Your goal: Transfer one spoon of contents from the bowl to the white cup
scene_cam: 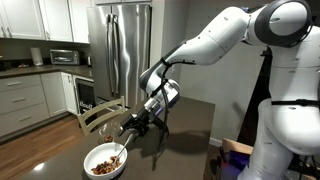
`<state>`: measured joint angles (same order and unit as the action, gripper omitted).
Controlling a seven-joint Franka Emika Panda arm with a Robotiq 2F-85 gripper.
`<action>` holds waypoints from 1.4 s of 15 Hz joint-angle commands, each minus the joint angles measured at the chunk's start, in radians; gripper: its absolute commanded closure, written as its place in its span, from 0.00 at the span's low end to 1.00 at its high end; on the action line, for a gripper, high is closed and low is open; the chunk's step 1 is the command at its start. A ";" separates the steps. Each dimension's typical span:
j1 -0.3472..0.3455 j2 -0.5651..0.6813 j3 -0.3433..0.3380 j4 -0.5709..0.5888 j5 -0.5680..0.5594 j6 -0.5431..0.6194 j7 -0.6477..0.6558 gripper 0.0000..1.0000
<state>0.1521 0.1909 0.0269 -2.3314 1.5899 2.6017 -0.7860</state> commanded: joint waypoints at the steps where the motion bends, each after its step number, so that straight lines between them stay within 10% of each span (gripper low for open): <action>1: -0.047 0.031 -0.006 0.015 -0.070 -0.120 -0.020 0.00; 16: -0.044 0.034 0.007 0.033 -0.050 -0.078 -0.058 0.00; 17: -0.046 0.034 0.007 0.033 -0.046 -0.085 -0.063 0.25; 21: -0.047 0.033 0.008 0.032 -0.036 -0.088 -0.076 0.47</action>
<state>0.1196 0.2224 0.0216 -2.3054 1.5254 2.5120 -0.8196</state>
